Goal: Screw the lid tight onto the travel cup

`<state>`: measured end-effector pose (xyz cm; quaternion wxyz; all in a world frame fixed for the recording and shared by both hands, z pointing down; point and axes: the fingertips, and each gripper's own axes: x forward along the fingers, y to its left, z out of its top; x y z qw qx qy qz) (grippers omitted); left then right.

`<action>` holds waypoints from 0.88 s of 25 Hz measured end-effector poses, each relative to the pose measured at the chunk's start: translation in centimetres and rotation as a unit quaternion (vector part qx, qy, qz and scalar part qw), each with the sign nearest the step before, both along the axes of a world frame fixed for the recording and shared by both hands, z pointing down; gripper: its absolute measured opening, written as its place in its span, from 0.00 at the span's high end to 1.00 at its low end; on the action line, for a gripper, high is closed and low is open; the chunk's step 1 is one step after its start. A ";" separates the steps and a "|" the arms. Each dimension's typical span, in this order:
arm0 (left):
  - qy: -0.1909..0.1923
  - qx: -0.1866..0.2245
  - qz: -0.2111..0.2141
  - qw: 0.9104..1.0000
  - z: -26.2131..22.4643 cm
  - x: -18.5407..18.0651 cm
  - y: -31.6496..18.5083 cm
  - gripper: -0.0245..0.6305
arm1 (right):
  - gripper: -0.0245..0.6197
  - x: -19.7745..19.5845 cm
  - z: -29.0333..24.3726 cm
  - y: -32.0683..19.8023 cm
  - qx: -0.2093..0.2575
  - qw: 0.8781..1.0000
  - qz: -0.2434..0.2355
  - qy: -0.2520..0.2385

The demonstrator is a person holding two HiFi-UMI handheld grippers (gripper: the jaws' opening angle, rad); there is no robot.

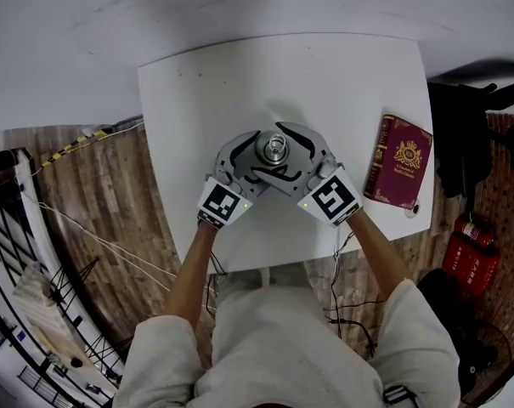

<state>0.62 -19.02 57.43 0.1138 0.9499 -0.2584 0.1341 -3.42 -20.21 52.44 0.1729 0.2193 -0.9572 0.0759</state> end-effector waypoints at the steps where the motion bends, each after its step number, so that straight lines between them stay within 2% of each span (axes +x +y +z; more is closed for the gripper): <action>1: 0.001 0.001 0.000 1.000 0.0 0.1 -0.1 0.44 | 0.38 -0.2 0.0 0.0 0.001 1.000 -0.007 0.002; 7: 0.018 0.002 -0.004 1.000 -0.4 0.5 -0.8 0.44 | 0.43 -1.0 0.3 -0.1 0.004 0.999 -0.046 0.009; 11: 0.015 0.006 0.006 1.000 -0.4 0.4 -0.5 0.44 | 0.46 -1.2 0.4 0.2 0.005 0.996 -0.080 0.023; 14: 0.018 0.007 0.010 1.000 -0.4 0.3 -0.5 0.44 | 0.52 -1.2 0.3 0.2 0.011 0.994 -0.100 0.034; 19: 0.019 0.009 0.010 1.000 -0.4 0.3 -0.5 0.44 | 0.54 -1.2 0.4 0.2 0.013 0.994 -0.101 0.035; 22: 0.019 0.010 0.009 1.000 -0.4 0.3 -0.5 0.44 | 0.55 -1.1 0.5 0.2 0.017 0.996 -0.083 0.032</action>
